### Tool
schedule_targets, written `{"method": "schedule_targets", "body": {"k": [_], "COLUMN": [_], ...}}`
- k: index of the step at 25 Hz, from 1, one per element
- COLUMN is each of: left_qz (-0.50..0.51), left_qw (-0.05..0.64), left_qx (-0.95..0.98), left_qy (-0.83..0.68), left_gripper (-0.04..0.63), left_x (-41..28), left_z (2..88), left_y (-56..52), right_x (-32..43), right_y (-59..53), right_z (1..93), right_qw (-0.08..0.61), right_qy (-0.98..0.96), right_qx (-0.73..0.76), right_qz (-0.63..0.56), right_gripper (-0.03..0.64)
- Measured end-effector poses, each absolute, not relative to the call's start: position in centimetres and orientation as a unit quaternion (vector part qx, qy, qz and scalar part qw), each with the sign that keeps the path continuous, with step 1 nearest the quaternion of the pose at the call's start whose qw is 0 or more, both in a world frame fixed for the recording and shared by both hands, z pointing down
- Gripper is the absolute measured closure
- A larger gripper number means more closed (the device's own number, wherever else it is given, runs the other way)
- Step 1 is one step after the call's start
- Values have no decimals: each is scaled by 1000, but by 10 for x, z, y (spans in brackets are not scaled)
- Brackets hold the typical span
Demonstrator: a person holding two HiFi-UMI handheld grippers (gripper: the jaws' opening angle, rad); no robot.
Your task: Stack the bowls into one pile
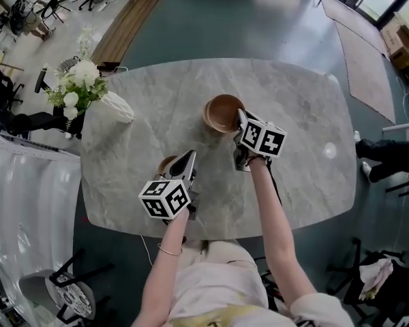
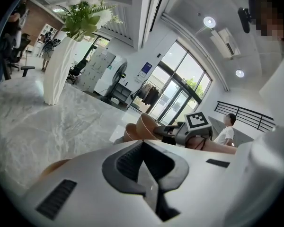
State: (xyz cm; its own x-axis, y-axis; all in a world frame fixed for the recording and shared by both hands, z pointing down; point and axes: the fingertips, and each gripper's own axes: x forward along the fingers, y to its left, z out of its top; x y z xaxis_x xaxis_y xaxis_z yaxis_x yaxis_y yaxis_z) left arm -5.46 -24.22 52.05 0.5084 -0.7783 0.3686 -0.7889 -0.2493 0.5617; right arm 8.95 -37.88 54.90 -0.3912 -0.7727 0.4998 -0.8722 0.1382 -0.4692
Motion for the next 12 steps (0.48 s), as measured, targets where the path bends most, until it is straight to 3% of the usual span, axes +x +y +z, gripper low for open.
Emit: {"method": "schedule_targets", "body": {"k": [12], "left_qz": [7], "left_qw": [367], "left_qx": [785], "left_qy": [-499], "left_gripper": [595], "left_x": [-56], "left_z": [526], "left_y": [-247], "right_x": [74], "right_y": [-392], "right_z": [569], "right_qw": [118], "right_qy": [-758], "right_qx": [546], "right_qz": [336], "right_gripper": [592]}}
